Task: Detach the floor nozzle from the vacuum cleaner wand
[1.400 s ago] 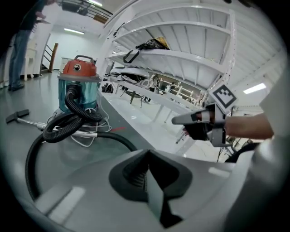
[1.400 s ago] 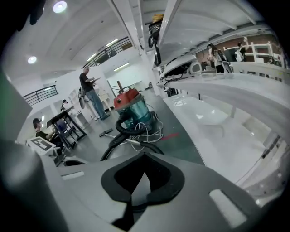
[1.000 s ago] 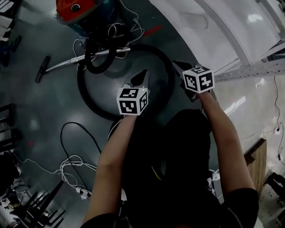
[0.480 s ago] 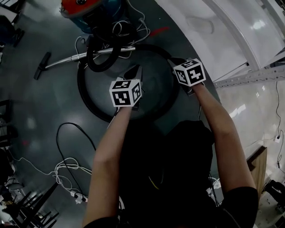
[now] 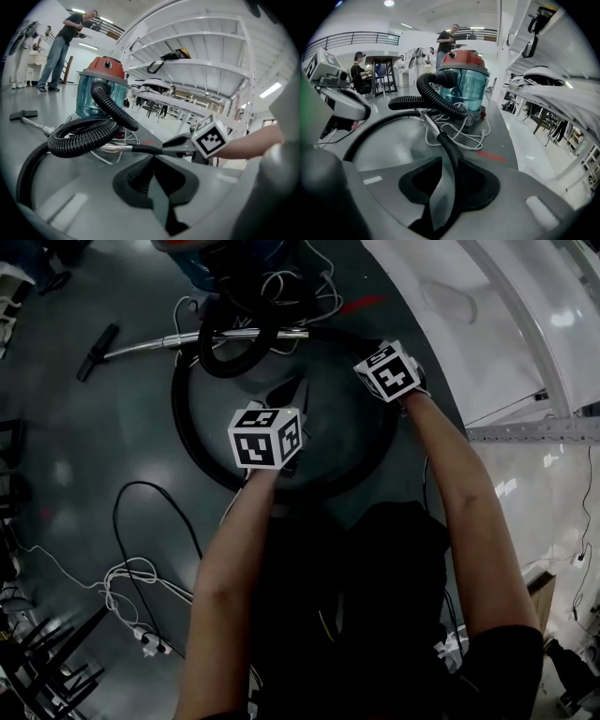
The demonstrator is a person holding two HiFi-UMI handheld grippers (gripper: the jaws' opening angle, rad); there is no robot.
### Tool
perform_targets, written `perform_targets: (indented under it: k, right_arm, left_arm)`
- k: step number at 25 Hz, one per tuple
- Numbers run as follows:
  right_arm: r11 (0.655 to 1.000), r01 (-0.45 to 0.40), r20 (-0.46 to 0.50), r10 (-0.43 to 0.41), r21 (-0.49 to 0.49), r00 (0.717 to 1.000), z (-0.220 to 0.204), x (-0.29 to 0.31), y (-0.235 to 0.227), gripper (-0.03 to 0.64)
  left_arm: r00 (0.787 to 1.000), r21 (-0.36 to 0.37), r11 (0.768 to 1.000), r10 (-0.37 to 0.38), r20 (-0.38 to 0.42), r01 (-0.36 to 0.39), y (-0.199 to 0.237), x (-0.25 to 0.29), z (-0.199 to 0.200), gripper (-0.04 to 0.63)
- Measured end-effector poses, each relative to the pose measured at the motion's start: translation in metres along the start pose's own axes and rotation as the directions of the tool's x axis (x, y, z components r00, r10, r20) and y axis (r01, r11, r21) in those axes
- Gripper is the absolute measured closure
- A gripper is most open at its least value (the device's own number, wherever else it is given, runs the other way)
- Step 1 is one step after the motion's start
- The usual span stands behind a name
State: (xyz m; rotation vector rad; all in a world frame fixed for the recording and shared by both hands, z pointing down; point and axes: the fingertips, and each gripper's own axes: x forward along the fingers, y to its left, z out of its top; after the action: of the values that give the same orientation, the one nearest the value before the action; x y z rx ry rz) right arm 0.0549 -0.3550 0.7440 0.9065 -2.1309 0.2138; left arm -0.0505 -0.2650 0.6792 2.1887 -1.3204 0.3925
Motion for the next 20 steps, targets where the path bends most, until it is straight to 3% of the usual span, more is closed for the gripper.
perform_targets:
  k: [5, 12, 17, 20]
  right_arm:
    - [0.980, 0.057, -0.031, -0.064, -0.190, 0.997, 0.005, 0.032, 0.000, 0.411]
    - [0.938, 0.051, -0.113, -0.095, -0.342, 0.989, -0.002, 0.061, -0.004, 0.376]
    - [0.915, 0.037, -0.157, -0.109, -0.403, 0.982, -0.007, 0.073, -0.004, 0.379]
    - [0.924, 0.027, -0.199, -0.110, -0.383, 0.974, -0.014, 0.080, -0.008, 0.388]
  left_arm:
    - [0.999, -0.040, 0.999, 0.032, -0.011, -0.032, 0.018, -0.006, -0.004, 0.586]
    - [0.995, -0.096, 0.990, 0.099, -0.011, -0.099, 0.041, -0.004, -0.010, 0.586]
    - [0.992, 0.020, 0.992, 0.125, -0.036, -0.124, 0.047, 0.014, -0.007, 0.586]
    - [0.988, 0.069, 0.989, 0.138, -0.064, -0.134, 0.048, 0.026, -0.009, 0.585]
